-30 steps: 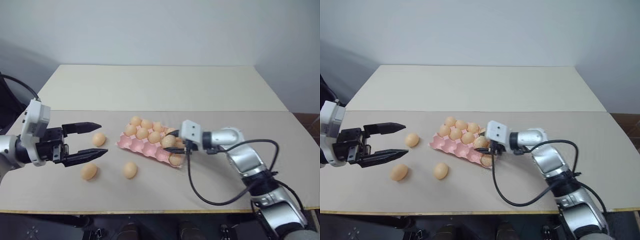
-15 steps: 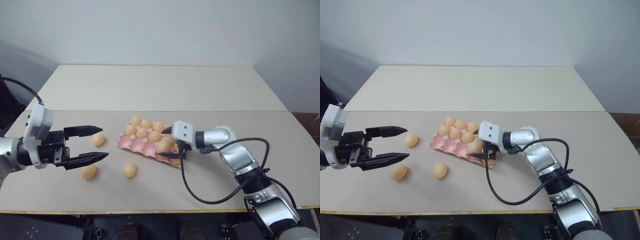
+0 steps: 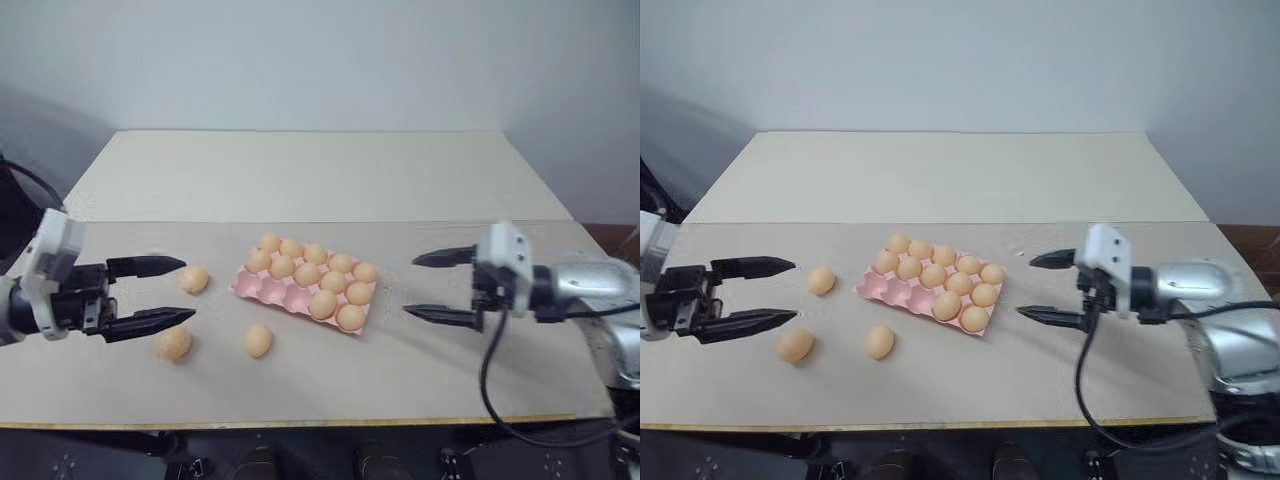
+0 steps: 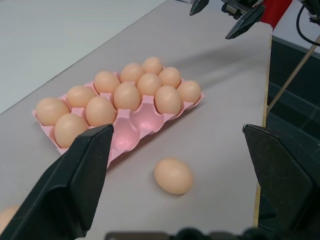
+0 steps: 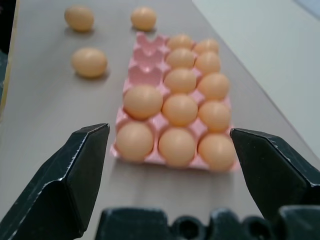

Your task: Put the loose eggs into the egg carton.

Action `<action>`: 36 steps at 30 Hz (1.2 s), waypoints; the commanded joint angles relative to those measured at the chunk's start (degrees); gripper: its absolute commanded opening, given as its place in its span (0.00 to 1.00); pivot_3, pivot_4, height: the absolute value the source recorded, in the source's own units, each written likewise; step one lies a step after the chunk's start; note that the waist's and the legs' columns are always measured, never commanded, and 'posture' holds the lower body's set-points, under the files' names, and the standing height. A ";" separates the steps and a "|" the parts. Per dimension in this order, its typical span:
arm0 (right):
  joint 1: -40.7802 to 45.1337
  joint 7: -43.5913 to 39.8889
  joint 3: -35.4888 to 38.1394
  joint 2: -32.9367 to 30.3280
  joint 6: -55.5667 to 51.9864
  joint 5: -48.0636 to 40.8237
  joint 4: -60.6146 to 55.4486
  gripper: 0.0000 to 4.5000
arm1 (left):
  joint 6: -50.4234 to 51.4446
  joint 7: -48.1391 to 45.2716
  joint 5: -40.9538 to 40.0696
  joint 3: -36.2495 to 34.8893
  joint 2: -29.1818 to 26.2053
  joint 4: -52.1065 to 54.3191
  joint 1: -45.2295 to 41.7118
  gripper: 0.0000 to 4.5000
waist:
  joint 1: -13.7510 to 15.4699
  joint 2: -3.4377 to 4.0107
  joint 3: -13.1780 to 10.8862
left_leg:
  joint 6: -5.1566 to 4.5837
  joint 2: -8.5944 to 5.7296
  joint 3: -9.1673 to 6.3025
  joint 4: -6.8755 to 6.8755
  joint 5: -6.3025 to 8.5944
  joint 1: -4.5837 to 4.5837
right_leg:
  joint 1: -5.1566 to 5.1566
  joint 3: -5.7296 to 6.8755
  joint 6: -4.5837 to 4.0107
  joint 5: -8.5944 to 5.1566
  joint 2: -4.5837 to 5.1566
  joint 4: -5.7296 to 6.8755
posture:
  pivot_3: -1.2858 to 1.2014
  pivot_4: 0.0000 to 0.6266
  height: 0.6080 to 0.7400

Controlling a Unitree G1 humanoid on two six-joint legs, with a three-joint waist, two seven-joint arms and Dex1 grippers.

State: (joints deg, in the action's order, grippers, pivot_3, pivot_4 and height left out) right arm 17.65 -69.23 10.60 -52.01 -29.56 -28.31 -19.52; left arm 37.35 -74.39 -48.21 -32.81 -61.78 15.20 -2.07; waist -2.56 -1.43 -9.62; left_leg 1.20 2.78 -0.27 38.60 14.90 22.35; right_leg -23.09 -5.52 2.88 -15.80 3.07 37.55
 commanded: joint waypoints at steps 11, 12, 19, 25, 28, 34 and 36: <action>-3.07 -1.13 4.75 -3.92 0.65 -4.91 -3.38 0.99 | -5.43 -3.73 4.19 -2.33 -0.22 1.16 4.55 1.00 | 0.07 -0.01 0.00 | 0.00 0.01 0.03 0.02 0.00 -0.02 | 0.02 -0.02 0.01 -0.01 0.00 0.00 | 0.52 0.24 1.00; -3.02 -1.17 4.63 -3.90 0.72 -4.98 -3.37 0.99 | -5.41 -3.72 4.10 -2.37 -0.25 1.27 4.64 1.00 | 0.08 -0.01 0.00 | 0.00 0.01 0.03 0.02 0.00 -0.01 | 0.02 -0.02 0.01 -0.01 0.01 -0.01 | 0.52 0.24 1.00; -2.42 -0.76 3.71 -3.82 0.84 -5.31 -3.54 0.99 | -6.17 -2.75 6.84 -2.80 -1.01 -1.26 5.11 1.00 | 0.03 -0.01 0.00 | 0.00 0.01 0.03 0.02 -0.01 -0.05 | 0.03 -0.02 0.01 0.00 0.00 0.03 | 0.52 0.24 1.00; -2.18 -0.67 3.57 -3.83 1.08 -5.70 -3.76 0.99 | -8.48 -3.94 13.25 -0.86 -3.31 -3.32 8.41 1.00 | -0.04 -0.01 0.00 | 0.00 0.01 0.04 0.02 0.00 -0.02 | 0.02 -0.02 0.01 0.00 0.00 0.00 | 0.52 0.24 1.00; -2.00 -0.42 3.30 -3.48 1.11 -5.90 -4.02 0.99 | -14.79 -1.40 21.05 3.87 -3.10 -3.80 10.63 1.00 | 0.07 -0.01 0.00 | 0.00 0.01 0.07 0.01 0.00 -0.04 | 0.02 -0.03 0.01 0.00 0.02 -0.02 | 0.52 0.24 1.00; -1.45 -0.10 2.58 -3.28 1.39 -5.92 -4.53 0.99 | -13.55 6.48 26.65 13.66 0.29 -5.33 6.85 1.00 | 0.43 -0.03 0.00 | 0.00 0.02 0.05 0.03 -0.01 -0.05 | 0.05 -0.01 0.00 0.00 0.00 0.03 | 0.52 0.24 1.00; -1.34 -0.10 2.81 -3.47 1.35 -6.05 -4.81 0.99 | -13.77 9.85 30.26 17.44 1.27 -5.85 5.89 1.00 | 0.36 -0.03 0.00 | 0.00 0.01 0.05 0.02 0.00 0.02 | 0.01 -0.02 0.01 0.00 0.01 -0.01 | 0.52 0.24 1.00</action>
State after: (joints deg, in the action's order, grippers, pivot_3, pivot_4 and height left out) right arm 15.42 -69.61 12.16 -55.01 -29.28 -32.97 -22.52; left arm 23.85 -67.23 -20.40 -16.90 -60.88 9.55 4.83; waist -2.20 -1.46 -9.62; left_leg 1.20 2.79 -0.22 38.62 14.90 22.37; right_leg -23.08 -5.55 2.89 -15.80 3.09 37.54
